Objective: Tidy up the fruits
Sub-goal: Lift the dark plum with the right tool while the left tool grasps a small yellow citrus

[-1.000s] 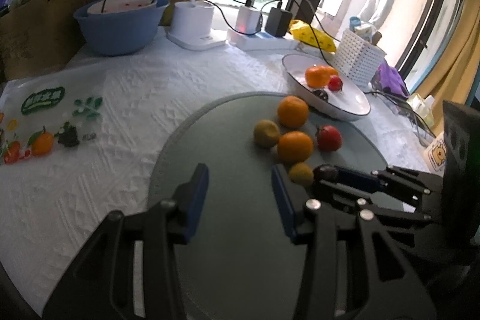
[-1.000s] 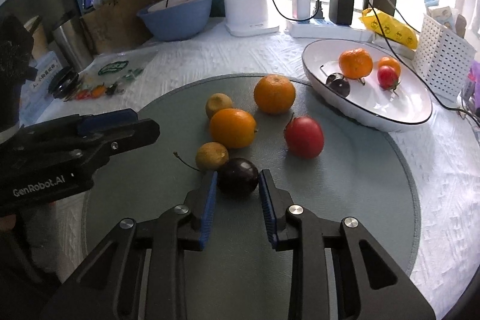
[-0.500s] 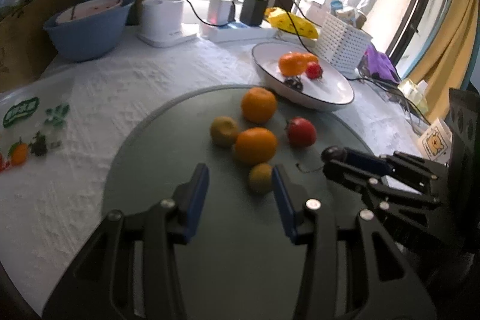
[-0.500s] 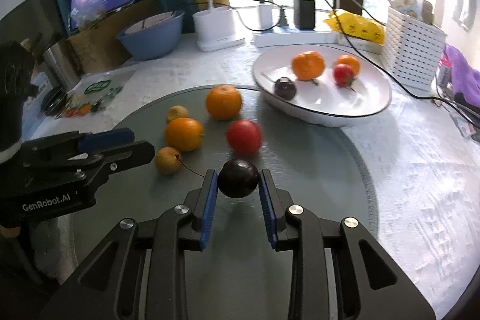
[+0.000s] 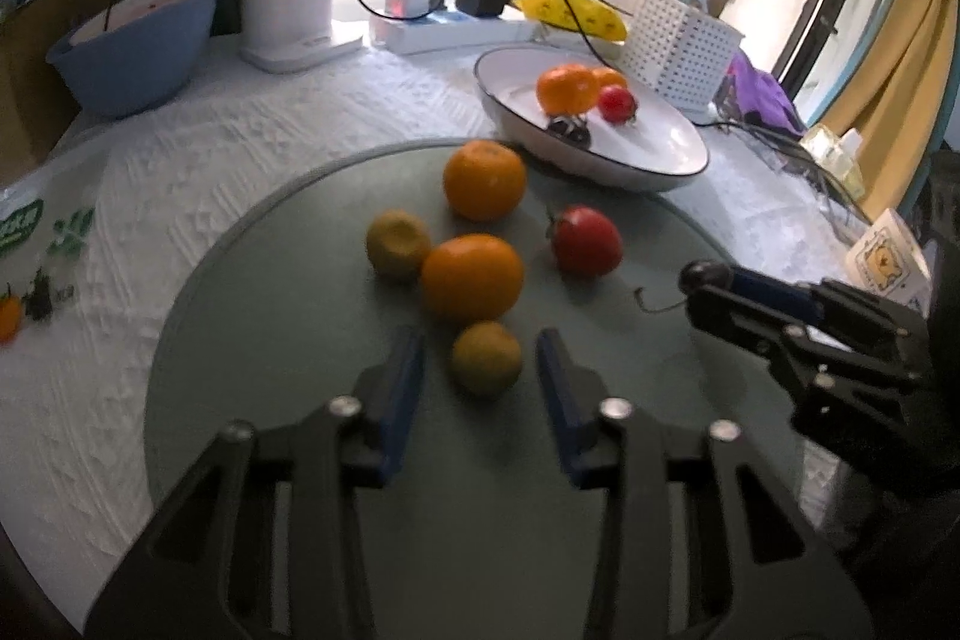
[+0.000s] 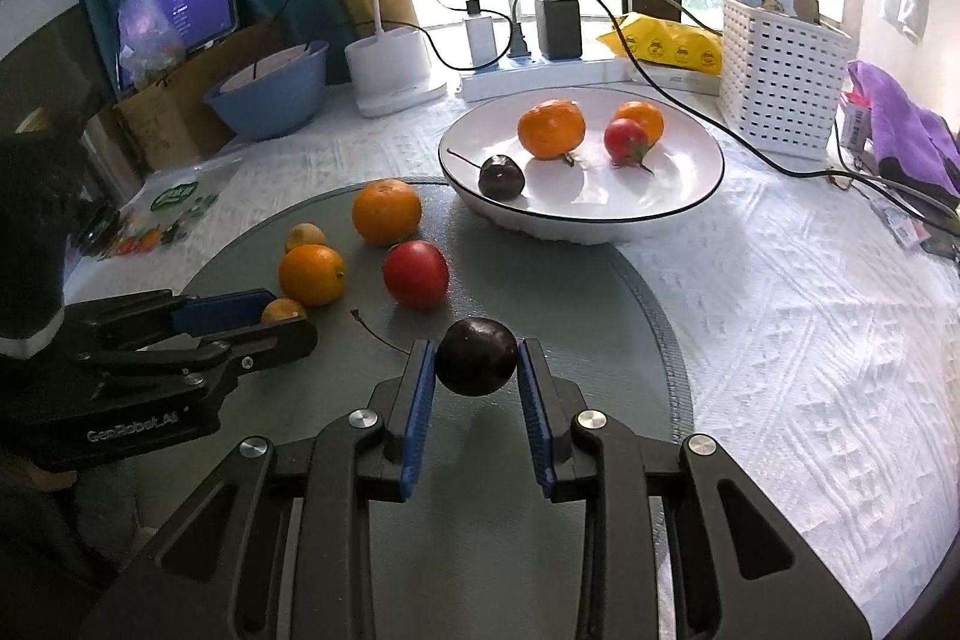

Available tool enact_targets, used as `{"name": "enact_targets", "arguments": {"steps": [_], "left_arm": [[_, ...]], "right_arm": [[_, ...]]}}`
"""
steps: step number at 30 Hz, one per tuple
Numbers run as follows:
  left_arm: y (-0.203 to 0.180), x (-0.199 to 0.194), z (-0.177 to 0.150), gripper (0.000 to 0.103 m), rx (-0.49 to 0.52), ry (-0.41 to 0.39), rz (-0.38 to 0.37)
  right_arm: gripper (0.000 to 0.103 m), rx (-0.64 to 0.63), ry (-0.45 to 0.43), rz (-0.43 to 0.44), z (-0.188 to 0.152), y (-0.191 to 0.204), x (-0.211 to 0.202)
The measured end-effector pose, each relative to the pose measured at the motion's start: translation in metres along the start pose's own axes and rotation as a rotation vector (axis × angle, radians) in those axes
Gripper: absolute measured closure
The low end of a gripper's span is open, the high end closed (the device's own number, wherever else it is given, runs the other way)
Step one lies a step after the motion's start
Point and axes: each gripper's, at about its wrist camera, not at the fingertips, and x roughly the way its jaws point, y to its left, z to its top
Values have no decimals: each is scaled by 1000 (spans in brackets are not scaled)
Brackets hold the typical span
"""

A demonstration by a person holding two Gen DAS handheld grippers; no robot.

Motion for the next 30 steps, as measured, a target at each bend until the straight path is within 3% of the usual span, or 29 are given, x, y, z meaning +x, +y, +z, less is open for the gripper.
{"name": "enact_targets", "arguments": {"steps": [8, 30], "left_arm": [[1, -3, -4, 78, 3, 5, -4], [-9, -33, -7, 79, 38, -59, -48]], "right_arm": [[73, 0, -14, 0, -1, 3, -5], [73, -23, -51, -12, -6, 20, -28]]}}
